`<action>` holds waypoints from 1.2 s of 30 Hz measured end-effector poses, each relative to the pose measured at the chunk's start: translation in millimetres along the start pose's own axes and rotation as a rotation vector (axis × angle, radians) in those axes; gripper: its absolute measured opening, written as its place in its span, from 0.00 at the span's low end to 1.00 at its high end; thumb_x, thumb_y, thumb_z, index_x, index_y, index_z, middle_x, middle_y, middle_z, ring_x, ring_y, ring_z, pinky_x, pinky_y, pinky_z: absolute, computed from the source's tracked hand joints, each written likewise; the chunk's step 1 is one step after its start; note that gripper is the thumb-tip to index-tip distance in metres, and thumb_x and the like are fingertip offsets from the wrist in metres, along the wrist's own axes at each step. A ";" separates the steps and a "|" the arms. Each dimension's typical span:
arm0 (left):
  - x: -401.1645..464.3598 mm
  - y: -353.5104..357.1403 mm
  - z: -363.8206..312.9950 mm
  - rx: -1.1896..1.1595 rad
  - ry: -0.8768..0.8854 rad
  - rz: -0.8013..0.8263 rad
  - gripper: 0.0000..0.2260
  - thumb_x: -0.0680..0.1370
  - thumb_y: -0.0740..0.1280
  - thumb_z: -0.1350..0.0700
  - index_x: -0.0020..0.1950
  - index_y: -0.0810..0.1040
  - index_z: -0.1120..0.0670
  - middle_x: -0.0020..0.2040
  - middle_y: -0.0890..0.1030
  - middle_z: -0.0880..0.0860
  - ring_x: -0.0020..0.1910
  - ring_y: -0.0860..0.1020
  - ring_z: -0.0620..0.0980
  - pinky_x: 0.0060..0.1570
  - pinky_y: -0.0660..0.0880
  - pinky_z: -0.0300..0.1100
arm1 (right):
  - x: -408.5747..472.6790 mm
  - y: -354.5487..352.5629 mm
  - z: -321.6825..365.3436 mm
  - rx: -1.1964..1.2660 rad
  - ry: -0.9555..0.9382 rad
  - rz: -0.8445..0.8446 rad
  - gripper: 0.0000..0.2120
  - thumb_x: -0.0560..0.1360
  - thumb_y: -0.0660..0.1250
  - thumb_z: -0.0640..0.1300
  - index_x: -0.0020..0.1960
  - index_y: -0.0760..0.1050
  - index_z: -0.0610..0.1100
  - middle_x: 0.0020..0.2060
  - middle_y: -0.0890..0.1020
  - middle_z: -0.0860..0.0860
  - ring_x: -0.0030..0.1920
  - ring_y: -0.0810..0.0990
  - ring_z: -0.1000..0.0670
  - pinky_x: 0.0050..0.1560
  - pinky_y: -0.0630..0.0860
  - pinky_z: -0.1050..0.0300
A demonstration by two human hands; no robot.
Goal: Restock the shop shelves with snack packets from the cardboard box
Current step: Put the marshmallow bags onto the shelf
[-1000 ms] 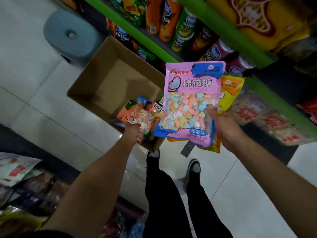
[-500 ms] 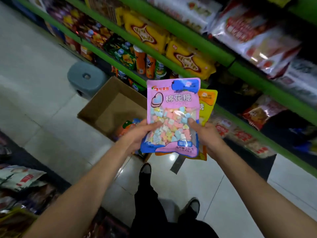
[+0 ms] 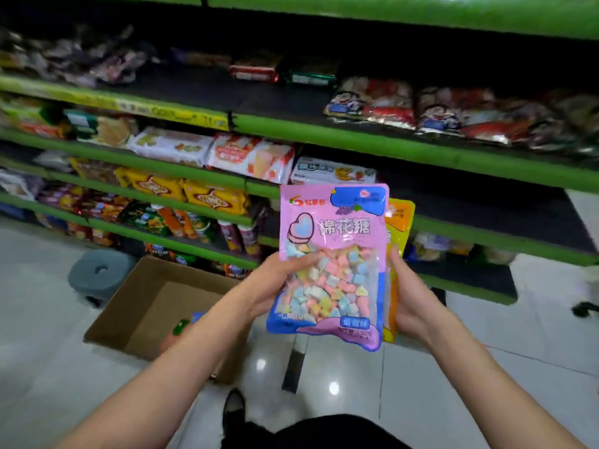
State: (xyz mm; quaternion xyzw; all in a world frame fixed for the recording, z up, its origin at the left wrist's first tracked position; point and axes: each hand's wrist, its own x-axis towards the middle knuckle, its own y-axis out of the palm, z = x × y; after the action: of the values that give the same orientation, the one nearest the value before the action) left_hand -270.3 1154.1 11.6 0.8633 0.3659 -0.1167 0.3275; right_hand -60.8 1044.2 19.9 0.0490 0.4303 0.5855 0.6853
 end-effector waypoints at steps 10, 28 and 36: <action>3.8 132.4 19.7 0.084 -0.087 0.010 0.17 0.77 0.73 0.47 0.61 0.83 0.56 0.60 0.83 0.62 0.57 0.83 0.62 0.48 0.82 0.53 | -71.9 -55.4 36.5 -0.030 -0.229 -0.314 0.21 0.80 0.65 0.44 0.67 0.72 0.33 0.61 0.80 0.34 0.61 0.80 0.33 0.67 0.71 0.32; 21.2 149.8 13.6 0.077 -0.093 -0.145 0.25 0.82 0.57 0.37 0.64 0.77 0.56 0.55 0.86 0.59 0.52 0.85 0.60 0.42 0.83 0.50 | -71.9 -74.9 36.1 -0.181 -0.345 -0.449 0.19 0.83 0.56 0.58 0.59 0.78 0.46 0.49 0.87 0.44 0.48 0.87 0.39 0.53 0.81 0.33; 30.2 138.9 10.8 0.124 -0.090 -0.201 0.30 0.77 0.53 0.31 0.62 0.79 0.52 0.54 0.86 0.58 0.51 0.86 0.60 0.40 0.83 0.51 | -71.8 -73.1 43.4 -0.075 -0.357 -0.378 0.19 0.82 0.56 0.61 0.55 0.82 0.52 0.53 0.86 0.44 0.51 0.86 0.39 0.49 0.82 0.37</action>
State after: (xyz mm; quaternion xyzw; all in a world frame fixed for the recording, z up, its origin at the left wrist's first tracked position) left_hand -150.2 1092.0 56.7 0.8346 0.4278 -0.2099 0.2763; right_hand 26.9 979.9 43.5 0.0448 0.2822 0.4447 0.8489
